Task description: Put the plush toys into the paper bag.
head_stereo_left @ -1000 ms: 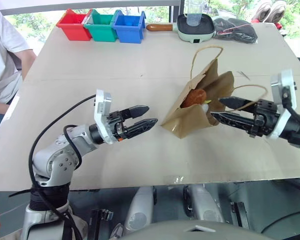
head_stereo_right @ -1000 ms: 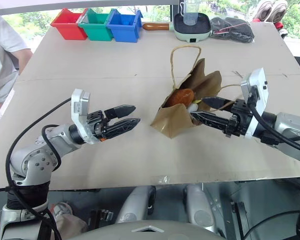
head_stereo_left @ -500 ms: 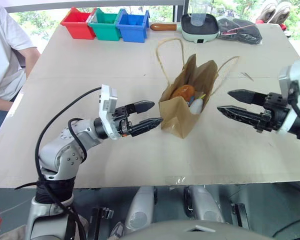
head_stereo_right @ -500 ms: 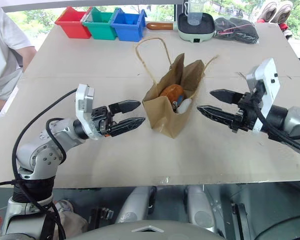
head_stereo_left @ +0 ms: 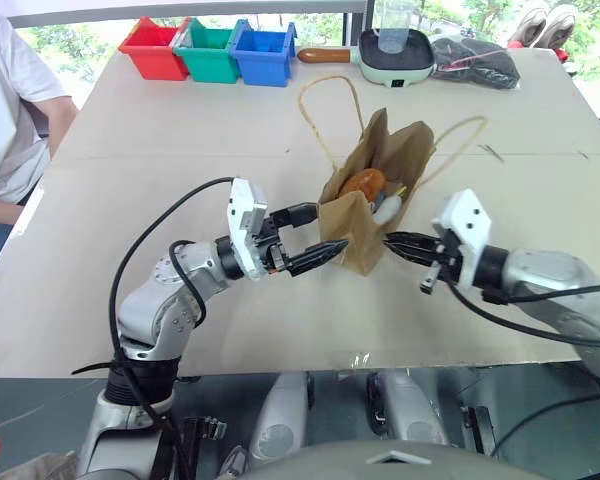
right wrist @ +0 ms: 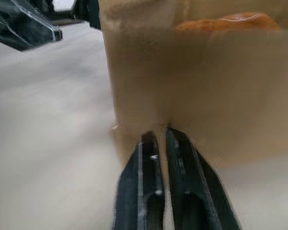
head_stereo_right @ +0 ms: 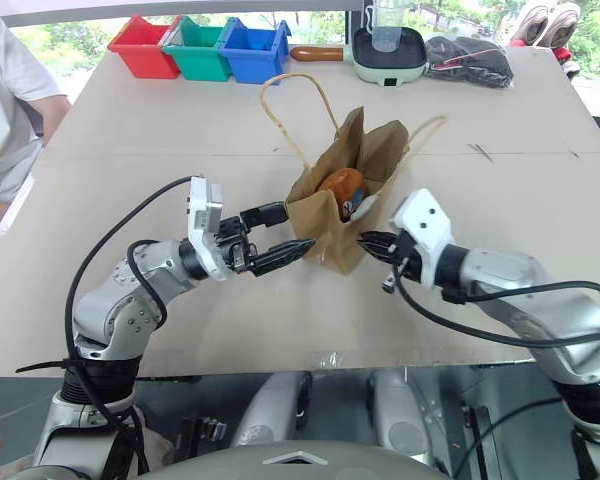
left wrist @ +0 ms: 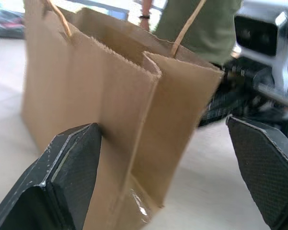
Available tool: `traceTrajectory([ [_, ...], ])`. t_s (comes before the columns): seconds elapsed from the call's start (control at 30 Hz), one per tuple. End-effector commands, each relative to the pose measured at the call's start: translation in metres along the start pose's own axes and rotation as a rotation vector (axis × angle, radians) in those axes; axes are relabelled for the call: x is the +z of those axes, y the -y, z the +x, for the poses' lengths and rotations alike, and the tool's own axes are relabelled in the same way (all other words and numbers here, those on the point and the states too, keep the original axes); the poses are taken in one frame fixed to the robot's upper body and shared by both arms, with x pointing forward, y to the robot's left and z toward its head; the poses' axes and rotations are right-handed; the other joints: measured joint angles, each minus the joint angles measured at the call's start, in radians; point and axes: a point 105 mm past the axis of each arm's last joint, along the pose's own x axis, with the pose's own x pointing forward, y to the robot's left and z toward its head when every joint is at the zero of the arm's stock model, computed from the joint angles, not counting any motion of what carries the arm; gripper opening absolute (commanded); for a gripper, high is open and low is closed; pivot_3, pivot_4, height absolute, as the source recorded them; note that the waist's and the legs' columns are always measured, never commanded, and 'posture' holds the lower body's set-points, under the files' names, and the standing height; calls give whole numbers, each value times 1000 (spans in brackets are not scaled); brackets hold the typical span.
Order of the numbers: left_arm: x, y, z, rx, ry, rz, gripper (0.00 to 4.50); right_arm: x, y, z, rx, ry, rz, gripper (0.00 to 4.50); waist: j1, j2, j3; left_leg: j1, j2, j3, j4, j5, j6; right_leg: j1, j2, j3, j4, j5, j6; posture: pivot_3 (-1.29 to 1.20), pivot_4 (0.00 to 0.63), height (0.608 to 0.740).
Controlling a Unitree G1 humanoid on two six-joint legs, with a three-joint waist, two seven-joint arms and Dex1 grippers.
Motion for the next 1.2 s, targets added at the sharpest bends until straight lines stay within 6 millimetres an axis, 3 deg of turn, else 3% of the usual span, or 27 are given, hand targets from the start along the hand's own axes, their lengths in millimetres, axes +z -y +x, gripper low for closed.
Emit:
traceTrajectory([
  [0.03, 10, 5, 8, 38, 59, 53, 4500, 9, 1, 11, 4, 70, -50, 29, 0, 0, 0, 0, 0, 0, 0, 0, 0, 0, 0, 0, 0, 0, 0, 0, 150, 740],
  [0.37, -6, -4, 39, 215, 32, 157, 4500, 0, 0, 44, 50, 127, -16, 29, -3, 0, 0, 1, -1, 0, 0, 0, 0, 1, -1, 0, 1, 0, 0, 0, 150, 740],
  [0.47, -7, -10, 47, 274, 60, 146, 3705, -1, -4, 44, 64, 134, -23, 0, -1, 0, 0, 1, -1, 0, 0, 0, 0, 1, -1, 0, 2, 0, 0, 0, 150, 740],
  [0.67, -5, -14, 41, 284, 95, 141, 762, 5, -8, 29, 52, 190, -99, 0, -2, 0, 0, 1, -2, -1, 0, 0, 0, 1, -1, -1, 2, 0, 0, 0, 150, 740],
  [0.73, -1, -16, 35, 257, 103, 153, 47, 9, -6, 16, 5, 236, -113, 0, -2, 0, 0, 1, -2, -1, 0, 0, 0, 1, -1, -1, 2, 0, 0, 0, 150, 740],
  [0.83, 9, -22, 13, 159, 109, 196, 47, 6, -4, -21, -21, 210, -94, 0, -1, 0, 0, 0, -2, -1, 1, 0, 0, 1, -1, -1, 2, 0, 0, 0, 150, 740],
  [0.97, 23, -38, -15, -39, 34, 298, 0, 1, 2, -66, -110, 158, -123, 1800, -1, 0, 0, 1, -1, -2, 0, 0, 0, 1, -1, -2, 2, 0, 0, 0, 150, 740],
  [1.13, 39, -70, -16, -228, -28, 371, 0, -8, 11, -103, -213, 75, -165, 4195, 5, 0, 0, 1, -2, -1, 3, 0, 0, 3, 0, -2, 2, 0, 0, 0, 150, 740],
  [1.2, 31, -80, -10, -289, -80, 394, 0, -11, 16, -110, -255, 60, -179, 4195, 3, 0, -1, 1, -2, -1, 3, 0, 0, 4, 0, -3, 1, 0, 0, 0, 150, 740],
])
